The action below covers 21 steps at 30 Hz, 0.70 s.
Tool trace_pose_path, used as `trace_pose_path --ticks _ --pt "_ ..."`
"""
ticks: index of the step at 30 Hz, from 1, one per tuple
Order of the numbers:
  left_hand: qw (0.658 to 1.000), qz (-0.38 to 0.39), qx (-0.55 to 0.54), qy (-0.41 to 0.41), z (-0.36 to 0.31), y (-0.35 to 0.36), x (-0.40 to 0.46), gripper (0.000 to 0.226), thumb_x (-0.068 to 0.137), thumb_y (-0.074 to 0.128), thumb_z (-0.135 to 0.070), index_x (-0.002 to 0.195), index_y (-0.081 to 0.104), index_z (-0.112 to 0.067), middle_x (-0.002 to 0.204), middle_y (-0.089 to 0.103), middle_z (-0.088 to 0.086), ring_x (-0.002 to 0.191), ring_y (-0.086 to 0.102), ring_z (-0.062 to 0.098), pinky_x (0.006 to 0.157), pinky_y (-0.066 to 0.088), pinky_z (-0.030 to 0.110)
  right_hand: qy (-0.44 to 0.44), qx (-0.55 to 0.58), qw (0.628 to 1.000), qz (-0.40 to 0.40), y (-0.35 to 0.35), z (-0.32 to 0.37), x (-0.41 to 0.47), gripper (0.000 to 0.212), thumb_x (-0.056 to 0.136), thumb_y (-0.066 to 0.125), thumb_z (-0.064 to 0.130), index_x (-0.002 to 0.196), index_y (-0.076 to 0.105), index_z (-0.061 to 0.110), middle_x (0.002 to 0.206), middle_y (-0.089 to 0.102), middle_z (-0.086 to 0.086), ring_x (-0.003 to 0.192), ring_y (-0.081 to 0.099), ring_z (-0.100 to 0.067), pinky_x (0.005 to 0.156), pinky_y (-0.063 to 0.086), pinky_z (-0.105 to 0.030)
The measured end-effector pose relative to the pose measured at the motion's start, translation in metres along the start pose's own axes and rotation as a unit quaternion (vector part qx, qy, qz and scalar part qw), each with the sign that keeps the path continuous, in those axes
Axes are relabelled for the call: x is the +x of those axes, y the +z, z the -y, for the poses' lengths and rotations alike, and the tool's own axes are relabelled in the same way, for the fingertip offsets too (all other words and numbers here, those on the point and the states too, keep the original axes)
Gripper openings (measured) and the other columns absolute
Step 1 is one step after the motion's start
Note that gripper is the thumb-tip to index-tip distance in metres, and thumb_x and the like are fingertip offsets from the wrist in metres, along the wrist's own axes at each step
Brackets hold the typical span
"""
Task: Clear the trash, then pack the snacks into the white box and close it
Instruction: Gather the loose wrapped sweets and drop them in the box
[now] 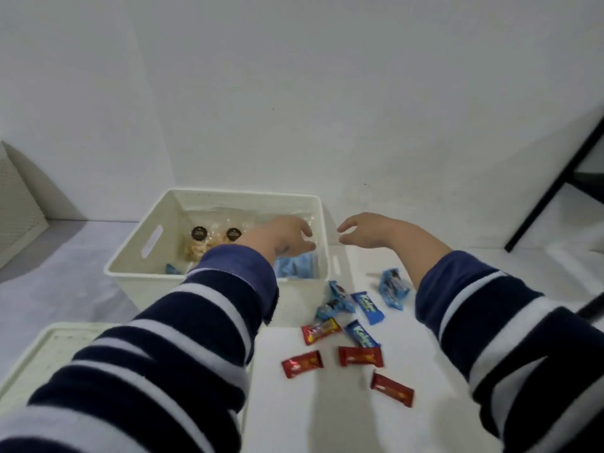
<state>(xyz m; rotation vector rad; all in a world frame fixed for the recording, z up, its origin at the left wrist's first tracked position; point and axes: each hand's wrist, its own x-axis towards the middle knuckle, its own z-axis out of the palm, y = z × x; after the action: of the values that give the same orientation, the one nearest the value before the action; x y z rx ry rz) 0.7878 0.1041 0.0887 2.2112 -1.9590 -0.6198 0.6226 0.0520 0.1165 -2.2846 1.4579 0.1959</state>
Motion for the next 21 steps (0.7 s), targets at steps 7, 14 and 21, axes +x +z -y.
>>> trace_pose_path --ticks 7,14,21 --pt "0.995 -0.071 -0.057 0.045 -0.082 0.058 0.002 0.033 0.093 0.053 -0.027 0.125 0.057 -0.020 0.130 0.056 0.003 0.119 0.052 0.021 0.098 0.040 0.030 0.010 -0.004 0.999 0.046 0.023 -0.095 -0.015 0.045 0.097 0.049 0.032 0.140 0.046 0.020 0.152 0.035 -0.001 0.138 0.035 -0.021 0.113 0.028 -0.032" --pt "0.996 -0.047 -0.075 -0.005 -0.076 0.168 0.024 0.035 0.093 0.054 -0.024 0.128 0.054 -0.029 0.140 0.039 0.001 0.130 0.039 0.023 0.108 0.036 0.036 0.010 -0.005 0.998 0.068 0.089 -0.160 0.027 0.045 0.095 0.046 0.041 0.139 0.044 0.031 0.150 0.037 -0.005 0.136 0.035 -0.028 0.113 0.029 -0.035" --pt "0.998 -0.014 0.007 -0.060 -0.057 0.225 0.054 0.047 0.099 0.038 -0.036 0.145 0.028 -0.041 0.160 -0.004 -0.004 0.147 -0.006 0.027 0.119 0.012 0.047 0.039 0.007 0.999 0.022 0.145 -0.194 0.074 0.051 0.096 0.035 0.052 0.145 0.024 0.044 0.161 -0.005 -0.006 0.146 -0.007 -0.038 0.118 0.002 -0.055"
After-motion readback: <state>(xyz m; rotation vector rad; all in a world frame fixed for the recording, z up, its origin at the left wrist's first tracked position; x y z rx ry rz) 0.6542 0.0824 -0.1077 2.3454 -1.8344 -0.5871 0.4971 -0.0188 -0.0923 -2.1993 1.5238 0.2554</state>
